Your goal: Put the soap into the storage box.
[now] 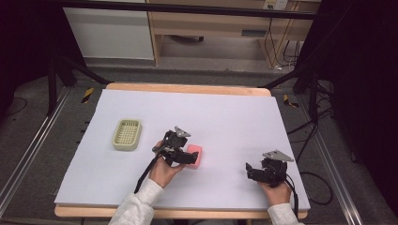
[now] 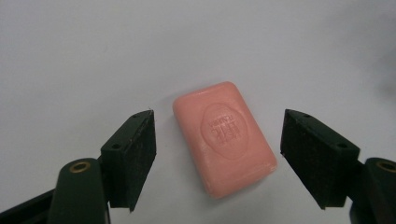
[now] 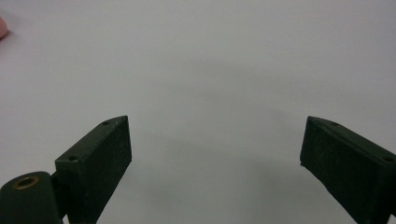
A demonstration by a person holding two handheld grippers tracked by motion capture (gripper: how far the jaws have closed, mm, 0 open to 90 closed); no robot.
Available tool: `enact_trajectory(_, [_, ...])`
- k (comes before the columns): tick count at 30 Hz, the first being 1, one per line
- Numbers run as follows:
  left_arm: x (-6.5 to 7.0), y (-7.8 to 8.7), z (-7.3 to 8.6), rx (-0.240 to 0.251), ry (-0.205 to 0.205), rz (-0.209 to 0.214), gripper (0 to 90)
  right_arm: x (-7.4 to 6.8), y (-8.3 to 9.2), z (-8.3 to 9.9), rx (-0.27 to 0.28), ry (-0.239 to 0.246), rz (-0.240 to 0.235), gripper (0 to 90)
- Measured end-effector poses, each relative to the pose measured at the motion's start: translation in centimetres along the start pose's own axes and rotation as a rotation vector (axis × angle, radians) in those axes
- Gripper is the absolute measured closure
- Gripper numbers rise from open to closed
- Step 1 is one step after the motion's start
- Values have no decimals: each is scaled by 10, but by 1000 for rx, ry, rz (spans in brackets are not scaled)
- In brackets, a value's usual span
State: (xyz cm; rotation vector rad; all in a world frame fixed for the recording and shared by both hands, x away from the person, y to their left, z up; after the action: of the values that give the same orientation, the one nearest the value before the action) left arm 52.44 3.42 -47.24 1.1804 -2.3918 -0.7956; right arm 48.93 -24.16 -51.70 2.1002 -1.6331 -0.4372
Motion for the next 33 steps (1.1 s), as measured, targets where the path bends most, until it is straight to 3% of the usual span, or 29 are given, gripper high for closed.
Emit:
enact_trajectory(17, [7, -25, 6, -52, 24, -1, 253, -1, -1, 0, -6, -5, -4, 93])
enact_trajectory(33, [10, -39, 13, -94, 10, -23, 234, -2, -1, 1, -13, -4, -13, 93])
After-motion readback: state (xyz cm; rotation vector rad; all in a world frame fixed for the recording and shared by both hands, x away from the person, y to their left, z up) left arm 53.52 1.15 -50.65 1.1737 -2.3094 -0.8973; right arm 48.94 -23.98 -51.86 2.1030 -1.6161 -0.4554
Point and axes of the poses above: each handheld gripper's, and its own axes: y roughly backward along the jaws, z roughly out of its underside, x roughly to its right, the point moved 7 cm from there along -y, roughly forward along the jaws, and after that the axes turned 9 degrees about x, right-handed, at the moved point
